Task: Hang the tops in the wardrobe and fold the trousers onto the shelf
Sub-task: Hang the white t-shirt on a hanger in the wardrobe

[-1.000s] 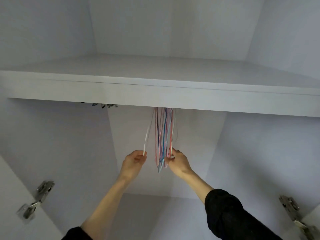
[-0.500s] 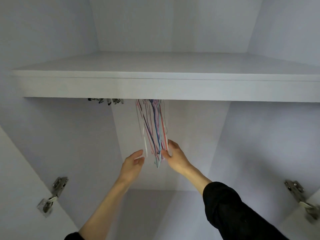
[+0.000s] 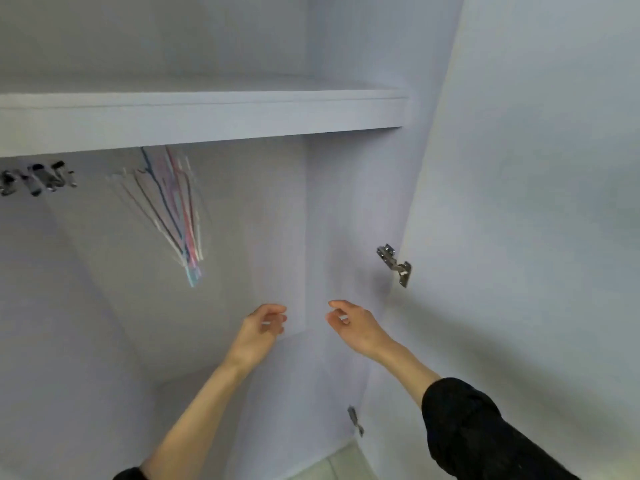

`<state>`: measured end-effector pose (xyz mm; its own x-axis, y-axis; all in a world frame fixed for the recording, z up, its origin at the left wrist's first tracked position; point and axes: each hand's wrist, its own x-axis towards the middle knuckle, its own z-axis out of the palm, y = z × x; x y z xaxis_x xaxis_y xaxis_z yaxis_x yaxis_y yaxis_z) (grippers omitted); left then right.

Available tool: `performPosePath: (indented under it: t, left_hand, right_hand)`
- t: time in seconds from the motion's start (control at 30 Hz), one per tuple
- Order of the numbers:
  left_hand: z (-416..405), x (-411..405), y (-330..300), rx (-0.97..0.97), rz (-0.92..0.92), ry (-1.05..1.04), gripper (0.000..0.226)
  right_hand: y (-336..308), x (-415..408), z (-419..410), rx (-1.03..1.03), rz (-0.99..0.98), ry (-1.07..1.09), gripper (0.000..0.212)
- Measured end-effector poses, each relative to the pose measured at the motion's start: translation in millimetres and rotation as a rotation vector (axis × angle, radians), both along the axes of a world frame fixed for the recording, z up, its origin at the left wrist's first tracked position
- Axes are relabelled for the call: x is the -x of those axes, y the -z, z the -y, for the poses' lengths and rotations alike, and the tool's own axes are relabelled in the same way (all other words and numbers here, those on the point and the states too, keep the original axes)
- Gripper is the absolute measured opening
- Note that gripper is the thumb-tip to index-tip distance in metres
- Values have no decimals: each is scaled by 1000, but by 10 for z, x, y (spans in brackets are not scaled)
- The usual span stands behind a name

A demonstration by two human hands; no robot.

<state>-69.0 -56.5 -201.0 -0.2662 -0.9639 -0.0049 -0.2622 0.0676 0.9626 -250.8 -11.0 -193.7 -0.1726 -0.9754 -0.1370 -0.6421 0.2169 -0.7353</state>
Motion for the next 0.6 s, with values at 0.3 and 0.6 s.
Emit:
performPosePath:
  t: [0.3, 0.6]
  left_hand:
    - [-2018, 1438, 329, -105, 225, 783, 20]
    - [-4093, 2813, 542, 38, 280, 1528, 12]
  right_hand:
    - [403, 923, -2841, -100, 69, 479, 35]
    - [558, 1256, -5428, -191, 132, 1156, 31]
